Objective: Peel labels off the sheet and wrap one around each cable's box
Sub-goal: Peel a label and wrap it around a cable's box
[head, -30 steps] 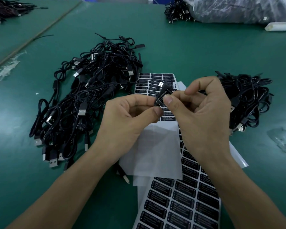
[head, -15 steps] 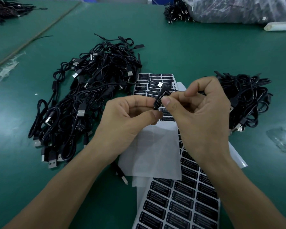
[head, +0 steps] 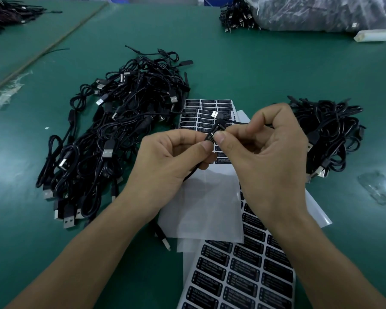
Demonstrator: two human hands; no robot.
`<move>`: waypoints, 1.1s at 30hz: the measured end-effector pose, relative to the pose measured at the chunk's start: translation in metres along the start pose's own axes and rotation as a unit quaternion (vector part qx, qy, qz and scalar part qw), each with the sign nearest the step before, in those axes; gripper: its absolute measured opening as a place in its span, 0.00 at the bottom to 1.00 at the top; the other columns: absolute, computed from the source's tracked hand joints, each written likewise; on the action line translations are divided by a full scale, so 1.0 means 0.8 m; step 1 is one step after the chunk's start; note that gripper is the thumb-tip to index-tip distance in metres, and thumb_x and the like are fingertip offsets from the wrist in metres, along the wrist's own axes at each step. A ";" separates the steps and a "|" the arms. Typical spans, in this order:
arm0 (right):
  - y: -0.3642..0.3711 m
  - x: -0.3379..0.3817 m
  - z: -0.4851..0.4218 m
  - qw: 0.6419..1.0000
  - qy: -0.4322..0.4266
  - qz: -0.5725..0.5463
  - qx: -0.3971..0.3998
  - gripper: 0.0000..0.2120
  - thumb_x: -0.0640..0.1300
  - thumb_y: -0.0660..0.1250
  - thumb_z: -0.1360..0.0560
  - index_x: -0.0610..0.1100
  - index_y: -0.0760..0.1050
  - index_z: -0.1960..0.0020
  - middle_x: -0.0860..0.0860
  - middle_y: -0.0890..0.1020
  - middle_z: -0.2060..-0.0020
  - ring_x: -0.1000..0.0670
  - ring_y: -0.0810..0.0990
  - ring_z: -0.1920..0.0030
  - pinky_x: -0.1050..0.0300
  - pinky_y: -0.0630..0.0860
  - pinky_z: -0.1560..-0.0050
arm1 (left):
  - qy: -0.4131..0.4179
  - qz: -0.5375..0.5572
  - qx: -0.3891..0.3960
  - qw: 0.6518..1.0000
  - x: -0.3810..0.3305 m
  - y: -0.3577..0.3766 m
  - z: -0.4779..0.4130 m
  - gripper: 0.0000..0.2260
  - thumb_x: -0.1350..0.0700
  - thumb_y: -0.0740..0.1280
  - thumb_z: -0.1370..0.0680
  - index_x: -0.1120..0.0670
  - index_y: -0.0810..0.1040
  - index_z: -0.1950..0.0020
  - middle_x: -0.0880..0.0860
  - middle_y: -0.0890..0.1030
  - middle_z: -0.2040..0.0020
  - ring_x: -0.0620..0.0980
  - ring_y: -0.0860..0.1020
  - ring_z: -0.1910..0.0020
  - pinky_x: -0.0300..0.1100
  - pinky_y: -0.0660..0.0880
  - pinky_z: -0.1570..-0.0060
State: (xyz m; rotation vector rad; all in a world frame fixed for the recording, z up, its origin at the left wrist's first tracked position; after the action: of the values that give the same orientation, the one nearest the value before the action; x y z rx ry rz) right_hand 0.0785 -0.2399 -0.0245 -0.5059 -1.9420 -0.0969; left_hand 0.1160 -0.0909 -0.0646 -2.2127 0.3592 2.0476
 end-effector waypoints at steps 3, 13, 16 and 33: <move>0.000 0.002 0.002 1.000 -0.009 0.022 -0.002 0.19 0.40 0.76 0.28 0.54 0.65 0.58 0.59 0.84 0.63 0.52 0.84 0.61 0.45 0.80 0.53 | 0.000 0.000 -0.003 1.000 0.000 0.000 0.000 0.04 0.63 0.70 0.24 0.62 0.84 0.53 0.55 0.85 0.64 0.42 0.80 0.68 0.29 0.74 0.68; -0.002 0.007 0.002 0.999 -0.018 0.025 -0.013 0.19 0.37 0.76 0.28 0.54 0.66 0.59 0.57 0.83 0.62 0.54 0.82 0.62 0.66 0.76 0.61 | 0.017 -0.024 -0.008 1.000 -0.005 -0.003 0.000 0.03 0.63 0.72 0.25 0.60 0.84 0.54 0.55 0.86 0.63 0.44 0.82 0.66 0.32 0.77 0.63; -0.002 0.009 0.002 0.999 -0.021 0.022 -0.013 0.20 0.36 0.75 0.28 0.53 0.66 0.59 0.57 0.83 0.61 0.56 0.82 0.63 0.68 0.75 0.60 | 0.021 -0.023 -0.009 0.999 -0.006 -0.003 0.000 0.03 0.62 0.72 0.26 0.60 0.85 0.54 0.56 0.86 0.63 0.45 0.82 0.66 0.32 0.77 0.63; 0.001 -0.003 -0.003 0.999 0.006 -0.033 0.004 0.19 0.34 0.75 0.28 0.51 0.68 0.59 0.54 0.83 0.64 0.55 0.83 0.60 0.64 0.78 0.56 | 0.021 -0.016 -0.006 1.000 -0.002 -0.004 -0.001 0.03 0.58 0.73 0.27 0.56 0.85 0.56 0.53 0.86 0.64 0.45 0.83 0.66 0.32 0.78 0.62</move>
State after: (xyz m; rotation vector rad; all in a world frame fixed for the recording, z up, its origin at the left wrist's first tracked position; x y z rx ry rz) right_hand 0.0818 -0.2405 -0.0258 -0.4353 -1.9465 -0.1341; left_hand 0.1171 -0.0879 -0.0630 -2.2558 0.3145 1.9950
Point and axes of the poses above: each hand's wrist, its own z-axis away from the middle knuckle, its own y-axis out of the palm, x = y × z, the point moved 9 cm from there along -z, towards the middle knuckle
